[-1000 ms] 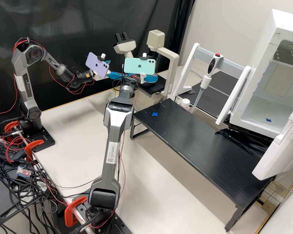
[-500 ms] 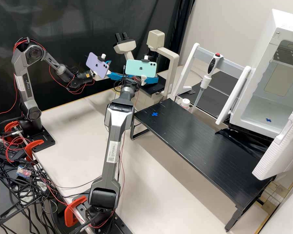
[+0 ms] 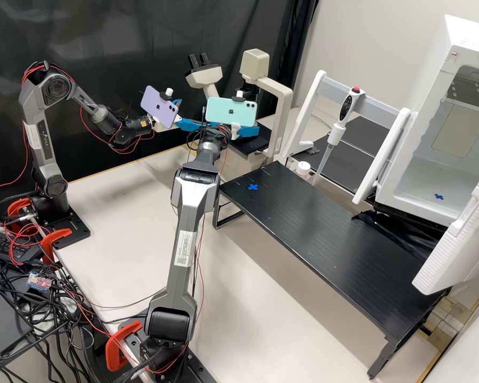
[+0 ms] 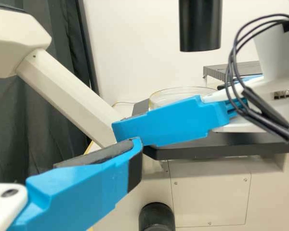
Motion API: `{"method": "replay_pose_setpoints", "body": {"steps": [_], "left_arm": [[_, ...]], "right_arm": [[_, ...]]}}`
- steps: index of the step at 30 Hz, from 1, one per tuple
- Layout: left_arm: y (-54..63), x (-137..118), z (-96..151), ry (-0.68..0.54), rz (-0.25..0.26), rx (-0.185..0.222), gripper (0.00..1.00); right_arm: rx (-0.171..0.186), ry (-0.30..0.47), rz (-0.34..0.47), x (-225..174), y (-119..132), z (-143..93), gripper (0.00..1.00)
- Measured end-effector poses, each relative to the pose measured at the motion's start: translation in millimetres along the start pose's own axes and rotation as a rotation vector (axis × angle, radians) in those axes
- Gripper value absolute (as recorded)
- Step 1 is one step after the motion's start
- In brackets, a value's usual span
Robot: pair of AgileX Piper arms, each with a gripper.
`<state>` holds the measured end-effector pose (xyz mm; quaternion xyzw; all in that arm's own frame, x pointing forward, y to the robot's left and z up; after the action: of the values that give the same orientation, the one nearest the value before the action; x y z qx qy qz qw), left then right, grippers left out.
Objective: Move the petri dish to the bench
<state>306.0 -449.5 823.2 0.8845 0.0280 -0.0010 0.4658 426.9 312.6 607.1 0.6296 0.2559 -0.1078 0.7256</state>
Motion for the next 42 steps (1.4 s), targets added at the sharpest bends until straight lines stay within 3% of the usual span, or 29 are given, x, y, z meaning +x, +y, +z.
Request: {"method": "replay_pose_setpoints", "body": {"steps": [4, 8, 14, 21, 27, 29, 34, 37, 42], "left_arm": [[0.0, 0.0, 0.0, 0.000, 0.000, 0.000, 1.00], [0.0, 0.0, 0.0, 0.000, 0.000, 0.000, 1.00], [0.0, 0.0, 0.0, 0.000, 0.000, 0.000, 1.00], [0.0, 0.0, 0.0, 0.000, 0.000, 0.000, 1.00], [0.0, 0.0, 0.0, 0.000, 0.000, 0.000, 1.00], [0.0, 0.0, 0.0, 0.000, 0.000, 0.000, 1.00], [0.0, 0.0, 0.0, 0.000, 0.000, 0.000, 1.00], [0.0, 0.0, 0.0, 0.000, 0.000, 0.000, 1.00], [0.0, 0.0, 0.0, 0.000, 0.000, 0.000, 1.00]], "right_arm": [[0.025, -0.005, 0.004, 0.2, 2.5, 2.5, 1.00], [0.076, -0.008, 0.014, -3.6, 9.6, 6.9, 1.00], [0.109, 0.027, 0.055, -11.8, 18.5, 6.7, 1.00], [0.061, 0.034, 0.087, -15.0, 17.3, 6.0, 1.00], [-0.061, 0.025, 0.112, -16.7, 15.7, -6.9, 1.00], [-0.078, 0.013, 0.109, -14.0, 14.8, -9.2, 1.00], [-0.074, -0.025, 0.074, -6.4, 8.4, -7.3, 1.00], [-0.026, -0.041, 0.054, -2.1, 2.4, -3.1, 1.00], [0.016, -0.038, 0.039, -0.3, 0.7, -0.5, 1.00]]}}
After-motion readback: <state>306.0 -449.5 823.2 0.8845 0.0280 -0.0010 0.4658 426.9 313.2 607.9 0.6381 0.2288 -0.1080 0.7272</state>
